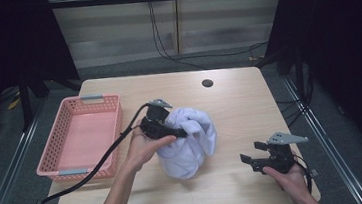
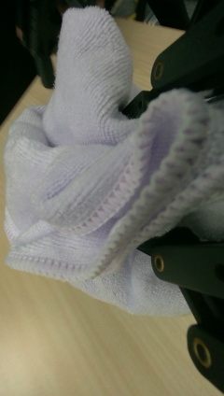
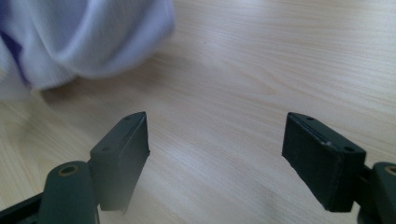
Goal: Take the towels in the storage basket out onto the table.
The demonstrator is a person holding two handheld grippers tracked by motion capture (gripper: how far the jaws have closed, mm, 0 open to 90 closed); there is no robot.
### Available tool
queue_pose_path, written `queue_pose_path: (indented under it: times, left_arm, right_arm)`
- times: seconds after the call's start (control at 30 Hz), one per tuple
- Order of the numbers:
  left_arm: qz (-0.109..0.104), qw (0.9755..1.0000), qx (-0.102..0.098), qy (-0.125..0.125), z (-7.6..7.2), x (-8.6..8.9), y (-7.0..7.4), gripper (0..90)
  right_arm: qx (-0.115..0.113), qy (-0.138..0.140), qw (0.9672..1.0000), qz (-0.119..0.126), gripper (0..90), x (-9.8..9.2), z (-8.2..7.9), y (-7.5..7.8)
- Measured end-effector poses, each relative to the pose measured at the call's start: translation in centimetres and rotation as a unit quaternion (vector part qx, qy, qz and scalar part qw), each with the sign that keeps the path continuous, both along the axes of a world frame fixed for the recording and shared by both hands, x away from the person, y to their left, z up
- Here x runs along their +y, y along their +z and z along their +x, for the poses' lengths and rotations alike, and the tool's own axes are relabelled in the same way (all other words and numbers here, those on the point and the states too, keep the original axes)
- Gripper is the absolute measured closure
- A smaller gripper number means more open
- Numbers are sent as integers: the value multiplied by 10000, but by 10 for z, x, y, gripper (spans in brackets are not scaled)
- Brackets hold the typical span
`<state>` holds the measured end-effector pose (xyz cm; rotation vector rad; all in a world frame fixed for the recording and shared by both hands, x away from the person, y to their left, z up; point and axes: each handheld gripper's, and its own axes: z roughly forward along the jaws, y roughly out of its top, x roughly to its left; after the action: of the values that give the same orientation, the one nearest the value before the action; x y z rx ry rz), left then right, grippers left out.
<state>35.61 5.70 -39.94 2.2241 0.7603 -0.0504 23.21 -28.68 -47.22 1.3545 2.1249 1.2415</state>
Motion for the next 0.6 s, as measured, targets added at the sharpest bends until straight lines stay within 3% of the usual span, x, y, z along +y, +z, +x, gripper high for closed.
queue_pose_path:
  times: [0.1, 0.13, 0.2, 0.3, 0.4, 0.53, 0.57, 0.6]
  left_arm:
    - [93, 9998, 38, -184, -9, -14, -25, 504]
    - [93, 9998, 38, -184, -9, -14, -25, 494]
    - [188, 9994, 218, -210, -9, -20, -46, 473]
    - [197, 9991, 245, -272, -9, -21, -52, 371]
    - [166, 9994, 100, -276, -12, -21, -55, 254]
    - [-74, 9995, 79, -310, -11, -9, -53, 185]
    - [-245, 9992, 138, -267, -11, -4, -52, 176]
    - [-265, 9994, 88, -211, -11, 1, -50, 175]
  right_arm:
    - [11, 28, 10000, -17, 225, 1, 0, 0]
    - [11, 28, 10000, -17, 225, 1, 0, 0]
    - [5, 51, 10000, -36, 225, 1, 1, -1]
    - [12, 56, 10000, -37, 225, 2, 0, -1]
    - [10, 71, 10000, -42, 225, 3, 0, -1]
    - [-19, 74, 10000, -53, 225, 4, 0, 1]
    - [-29, 71, 10000, -41, 224, 4, 0, 1]
    - [-35, 82, 10000, -34, 223, 4, 0, 2]
